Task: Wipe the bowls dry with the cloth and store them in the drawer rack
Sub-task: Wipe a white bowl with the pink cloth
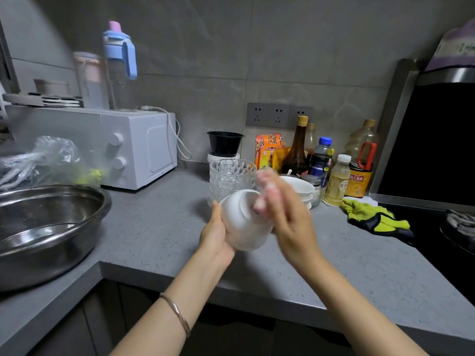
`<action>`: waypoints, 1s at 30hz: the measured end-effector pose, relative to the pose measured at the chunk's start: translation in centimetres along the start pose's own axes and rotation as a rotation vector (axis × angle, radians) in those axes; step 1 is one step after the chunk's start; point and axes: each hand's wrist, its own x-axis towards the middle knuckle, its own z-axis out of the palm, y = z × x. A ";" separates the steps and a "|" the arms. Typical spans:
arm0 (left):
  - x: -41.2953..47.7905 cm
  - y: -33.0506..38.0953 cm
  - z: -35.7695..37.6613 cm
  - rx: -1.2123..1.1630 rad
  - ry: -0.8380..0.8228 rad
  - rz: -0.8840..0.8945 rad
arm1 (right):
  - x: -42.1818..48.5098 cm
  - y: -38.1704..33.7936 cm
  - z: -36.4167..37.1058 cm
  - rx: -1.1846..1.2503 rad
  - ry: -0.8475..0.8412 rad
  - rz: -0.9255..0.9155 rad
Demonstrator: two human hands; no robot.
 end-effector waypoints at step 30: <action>-0.3 1.4 0.3 0.077 0.108 0.057 | -2.6 1.4 0.3 -0.524 -0.134 -0.168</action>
